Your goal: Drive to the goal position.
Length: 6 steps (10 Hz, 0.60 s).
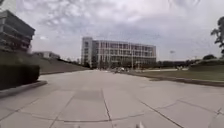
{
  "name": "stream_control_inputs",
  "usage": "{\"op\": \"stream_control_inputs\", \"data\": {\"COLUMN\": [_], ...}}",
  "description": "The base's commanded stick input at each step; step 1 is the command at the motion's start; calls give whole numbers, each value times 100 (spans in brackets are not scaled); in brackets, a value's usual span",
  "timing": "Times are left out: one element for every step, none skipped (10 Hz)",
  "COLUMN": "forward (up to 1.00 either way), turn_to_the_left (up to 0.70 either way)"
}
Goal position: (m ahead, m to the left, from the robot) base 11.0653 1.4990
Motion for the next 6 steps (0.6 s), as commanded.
{"op": "stream_control_inputs", "data": {"forward": [70,70,70,70,70,70], "turn_to_the_left": [0,0,0,0,0,0]}}
